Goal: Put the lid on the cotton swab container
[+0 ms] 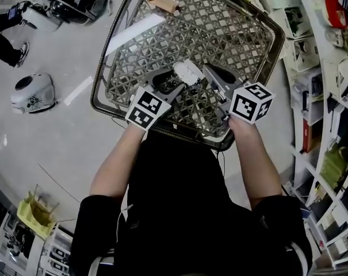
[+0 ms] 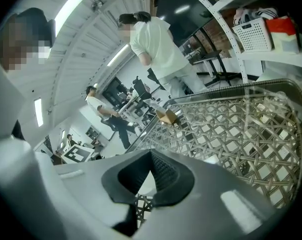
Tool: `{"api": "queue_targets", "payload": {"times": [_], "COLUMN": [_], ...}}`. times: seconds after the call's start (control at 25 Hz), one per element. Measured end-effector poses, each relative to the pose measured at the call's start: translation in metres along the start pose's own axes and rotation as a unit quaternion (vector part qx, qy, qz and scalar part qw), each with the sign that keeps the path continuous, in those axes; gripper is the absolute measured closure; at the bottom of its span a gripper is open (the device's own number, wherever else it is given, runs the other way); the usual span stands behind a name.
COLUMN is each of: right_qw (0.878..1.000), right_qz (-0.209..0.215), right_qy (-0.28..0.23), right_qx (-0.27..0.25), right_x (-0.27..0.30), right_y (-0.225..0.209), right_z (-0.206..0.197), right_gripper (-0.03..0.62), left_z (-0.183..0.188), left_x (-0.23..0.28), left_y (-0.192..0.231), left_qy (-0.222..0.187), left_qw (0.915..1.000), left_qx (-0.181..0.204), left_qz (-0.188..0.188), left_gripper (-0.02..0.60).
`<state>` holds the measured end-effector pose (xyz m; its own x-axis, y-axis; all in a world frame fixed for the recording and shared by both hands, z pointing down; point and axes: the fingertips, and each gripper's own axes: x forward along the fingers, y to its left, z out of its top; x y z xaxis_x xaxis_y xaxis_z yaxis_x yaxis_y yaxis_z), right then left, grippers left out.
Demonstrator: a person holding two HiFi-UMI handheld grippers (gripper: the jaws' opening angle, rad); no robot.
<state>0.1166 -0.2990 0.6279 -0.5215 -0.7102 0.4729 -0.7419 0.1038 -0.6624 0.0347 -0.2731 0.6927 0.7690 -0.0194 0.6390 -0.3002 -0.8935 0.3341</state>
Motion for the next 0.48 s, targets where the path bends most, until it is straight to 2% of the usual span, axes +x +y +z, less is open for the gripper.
{"api": "queue_targets", "payload": {"times": [0.28,0.48], "right_qw": [1.000,0.997], "right_qz": [-0.008,0.000], "right_qy": [0.026,0.052], "right_qx": [-0.016,-0.048], "right_x": [0.004,0.011], "right_y": [0.000,0.011], "right_z": [-0.013,-0.024], "right_gripper": [0.583,0.583], "left_z": [0.003,0.003], "left_x": [0.009,0.012], "left_y": [-0.005,-0.005], "left_qy": [-0.009,-0.016], "left_qw": [0.9999,0.9998], "left_qx": [-0.004,-0.014], "left_qz": [-0.007,-0.005], "left_gripper": [0.396,0.396]}}
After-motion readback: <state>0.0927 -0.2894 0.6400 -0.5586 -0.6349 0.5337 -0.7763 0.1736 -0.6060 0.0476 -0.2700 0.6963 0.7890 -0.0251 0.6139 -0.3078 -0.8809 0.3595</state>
